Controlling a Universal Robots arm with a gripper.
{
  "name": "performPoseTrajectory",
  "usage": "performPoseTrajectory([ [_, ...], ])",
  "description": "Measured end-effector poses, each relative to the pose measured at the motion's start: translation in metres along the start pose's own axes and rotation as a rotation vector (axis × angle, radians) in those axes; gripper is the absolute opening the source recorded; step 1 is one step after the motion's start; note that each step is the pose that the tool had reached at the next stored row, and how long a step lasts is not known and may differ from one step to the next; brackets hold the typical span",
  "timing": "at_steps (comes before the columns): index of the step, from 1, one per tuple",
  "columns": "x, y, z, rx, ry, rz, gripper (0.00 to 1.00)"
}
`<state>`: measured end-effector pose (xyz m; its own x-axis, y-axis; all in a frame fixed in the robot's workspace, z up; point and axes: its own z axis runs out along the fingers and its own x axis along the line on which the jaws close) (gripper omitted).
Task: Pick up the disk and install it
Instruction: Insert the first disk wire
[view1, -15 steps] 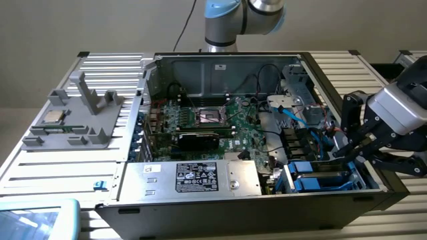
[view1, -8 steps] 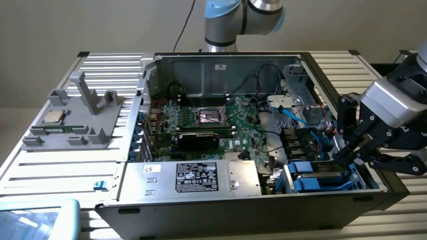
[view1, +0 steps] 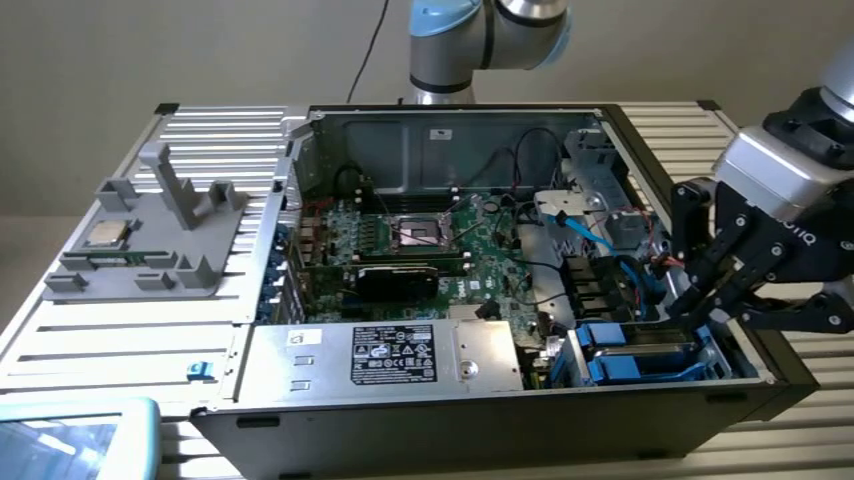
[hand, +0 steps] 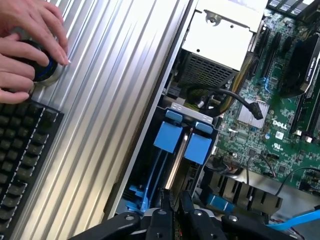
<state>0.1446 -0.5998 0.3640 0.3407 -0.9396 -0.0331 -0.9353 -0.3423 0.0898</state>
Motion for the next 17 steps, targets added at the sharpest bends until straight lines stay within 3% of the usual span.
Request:
performPoseTrajectory([
  [2,-0.004,-0.001,-0.0015,-0.0074,0.0204,0.002,0.16],
  [4,-0.007,-0.0023,-0.0023,-0.0133,0.0366,0.004,0.16],
  [11,-0.018,-0.0061,-0.0026,-0.0283,0.0776,0.008,0.16],
  [14,-0.021,-0.0075,-0.0026,-0.0335,0.0919,0.009,0.16],
  [17,-0.022,-0.0077,-0.0026,-0.0341,0.0934,0.01,0.16],
])
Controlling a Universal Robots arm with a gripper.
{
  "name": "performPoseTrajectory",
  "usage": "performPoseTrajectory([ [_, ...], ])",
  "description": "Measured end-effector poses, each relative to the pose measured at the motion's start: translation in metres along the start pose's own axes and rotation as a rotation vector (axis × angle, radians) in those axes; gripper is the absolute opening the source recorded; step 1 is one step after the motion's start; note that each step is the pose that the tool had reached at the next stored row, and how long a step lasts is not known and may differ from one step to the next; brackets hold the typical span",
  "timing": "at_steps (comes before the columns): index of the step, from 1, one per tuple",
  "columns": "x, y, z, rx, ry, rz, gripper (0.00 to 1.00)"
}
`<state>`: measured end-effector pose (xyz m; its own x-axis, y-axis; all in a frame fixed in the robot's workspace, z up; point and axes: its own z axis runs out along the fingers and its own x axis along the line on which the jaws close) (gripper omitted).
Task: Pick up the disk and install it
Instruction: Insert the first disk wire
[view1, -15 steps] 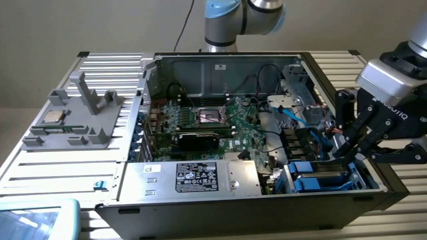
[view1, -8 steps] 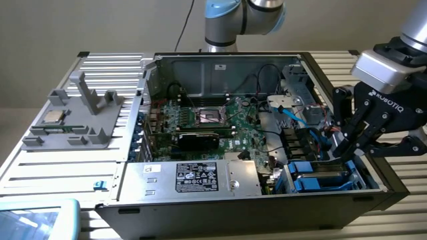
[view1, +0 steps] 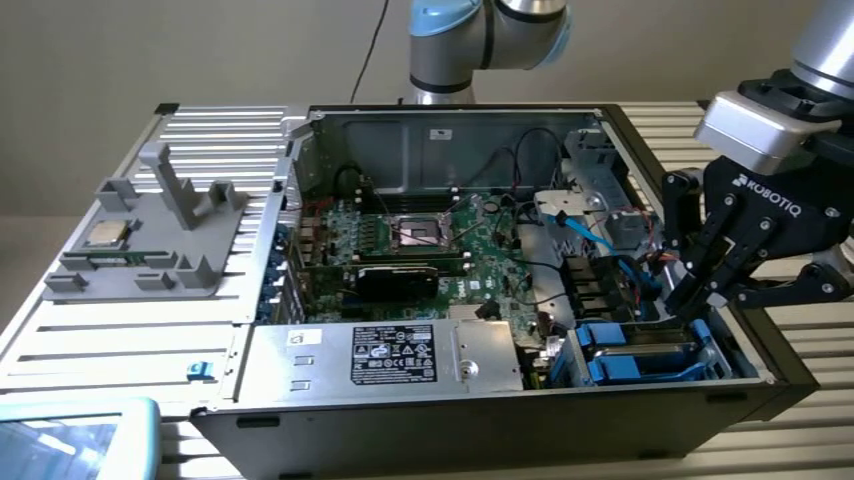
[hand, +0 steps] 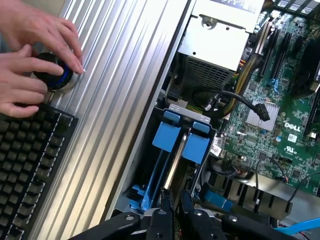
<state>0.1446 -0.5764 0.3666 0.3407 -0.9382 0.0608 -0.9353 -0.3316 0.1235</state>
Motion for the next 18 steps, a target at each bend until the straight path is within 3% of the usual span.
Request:
performPoseTrajectory([
  [18,0.0,0.0,0.0,0.0001,0.0,0.0,0.16],
])
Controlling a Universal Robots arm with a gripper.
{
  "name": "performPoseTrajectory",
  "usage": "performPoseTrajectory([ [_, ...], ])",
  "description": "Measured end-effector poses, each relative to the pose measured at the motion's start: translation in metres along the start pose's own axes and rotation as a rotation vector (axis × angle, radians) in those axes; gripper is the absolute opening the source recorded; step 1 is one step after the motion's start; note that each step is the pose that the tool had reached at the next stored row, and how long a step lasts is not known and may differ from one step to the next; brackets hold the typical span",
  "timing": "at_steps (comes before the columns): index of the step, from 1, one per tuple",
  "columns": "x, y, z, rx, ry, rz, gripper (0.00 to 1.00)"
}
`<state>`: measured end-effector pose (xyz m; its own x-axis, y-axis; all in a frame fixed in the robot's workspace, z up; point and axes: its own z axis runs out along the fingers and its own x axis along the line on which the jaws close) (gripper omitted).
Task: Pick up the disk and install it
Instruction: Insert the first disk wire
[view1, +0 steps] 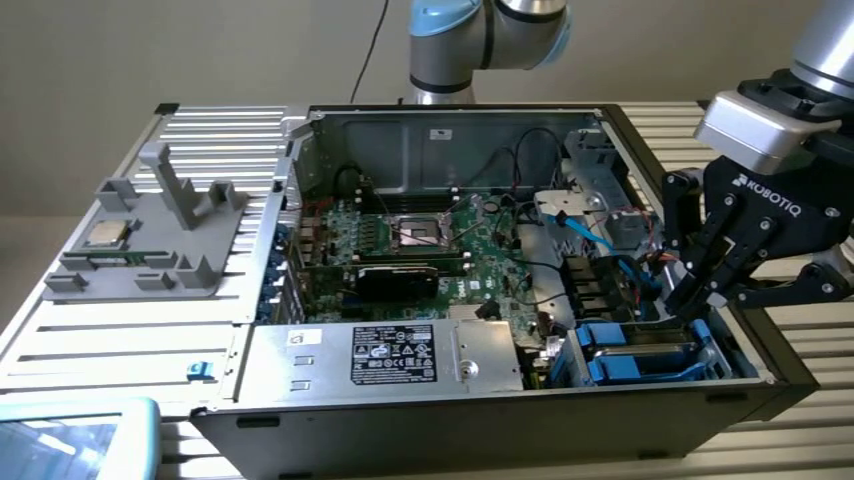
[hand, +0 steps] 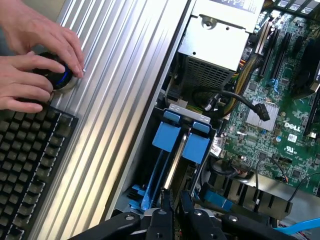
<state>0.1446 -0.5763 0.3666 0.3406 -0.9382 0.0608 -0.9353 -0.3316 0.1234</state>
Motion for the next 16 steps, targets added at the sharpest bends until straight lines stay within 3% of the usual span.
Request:
performPoseTrajectory([
  [3,-0.002,-0.0008,-0.0002,-0.0004,0.0016,0.0,0.16],
  [6,-0.009,-0.0032,0.0001,-0.004,0.0116,0.001,0.16],
  [8,-0.012,-0.0043,0.0006,-0.0079,0.0227,0.002,0.16],
  [10,-0.013,-0.0048,0.0012,-0.0126,0.0395,0.005,0.16],
  [12,-0.013,-0.005,0.0023,-0.016,0.0487,0.01,0.16],
  [16,-0.015,-0.0057,0.0043,-0.018,0.0474,0.028,0.16],
])
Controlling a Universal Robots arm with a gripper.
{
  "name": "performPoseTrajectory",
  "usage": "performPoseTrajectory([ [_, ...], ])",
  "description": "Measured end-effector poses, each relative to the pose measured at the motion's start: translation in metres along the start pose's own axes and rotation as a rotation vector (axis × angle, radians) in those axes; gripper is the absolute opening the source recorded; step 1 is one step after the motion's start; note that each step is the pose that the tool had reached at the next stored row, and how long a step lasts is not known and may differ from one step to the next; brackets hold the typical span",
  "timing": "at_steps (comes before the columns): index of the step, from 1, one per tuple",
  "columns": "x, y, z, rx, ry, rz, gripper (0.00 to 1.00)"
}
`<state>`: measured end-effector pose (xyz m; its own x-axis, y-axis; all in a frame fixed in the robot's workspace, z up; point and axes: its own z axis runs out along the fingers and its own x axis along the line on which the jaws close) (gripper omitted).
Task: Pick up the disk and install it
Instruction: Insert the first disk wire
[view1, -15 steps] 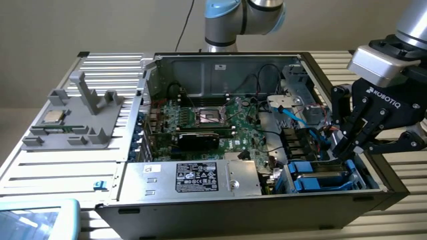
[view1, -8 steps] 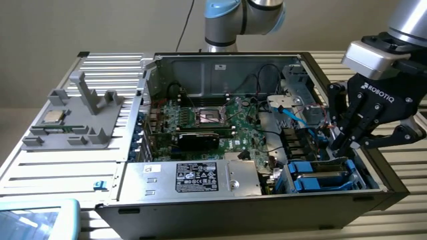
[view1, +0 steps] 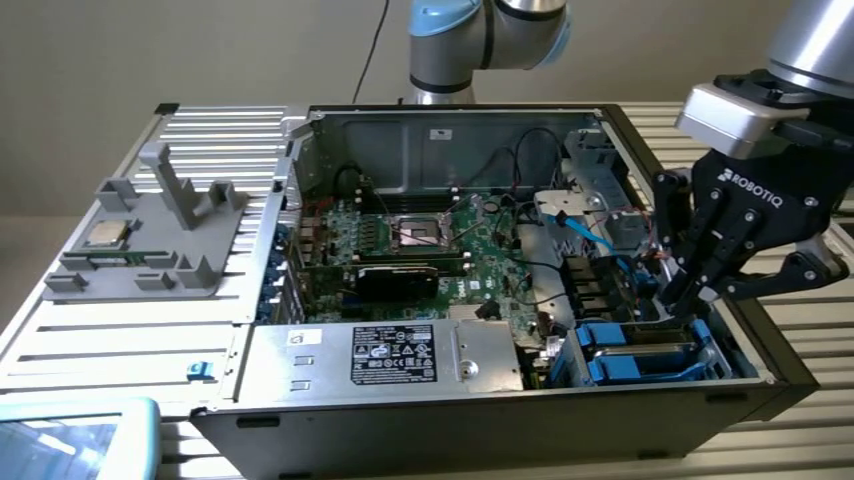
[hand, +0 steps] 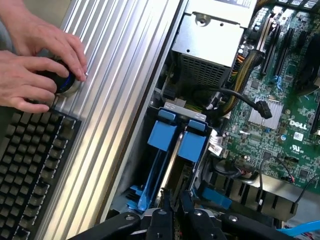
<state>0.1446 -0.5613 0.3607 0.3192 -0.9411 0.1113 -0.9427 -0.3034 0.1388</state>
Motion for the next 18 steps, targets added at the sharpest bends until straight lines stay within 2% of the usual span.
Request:
performPoseTrajectory([
  [4,-0.0007,-0.0005,0.0028,-0.0034,-0.0043,0.03,0.16],
  [11,-0.0013,-0.0011,0.0076,-0.0139,-0.017,0.123,0.16],
  [14,-0.0014,-0.001,0.008,-0.0161,-0.0202,0.143,0.16],
  [18,-0.0015,-0.0013,0.0095,-0.0227,-0.0254,0.178,0.16],
])
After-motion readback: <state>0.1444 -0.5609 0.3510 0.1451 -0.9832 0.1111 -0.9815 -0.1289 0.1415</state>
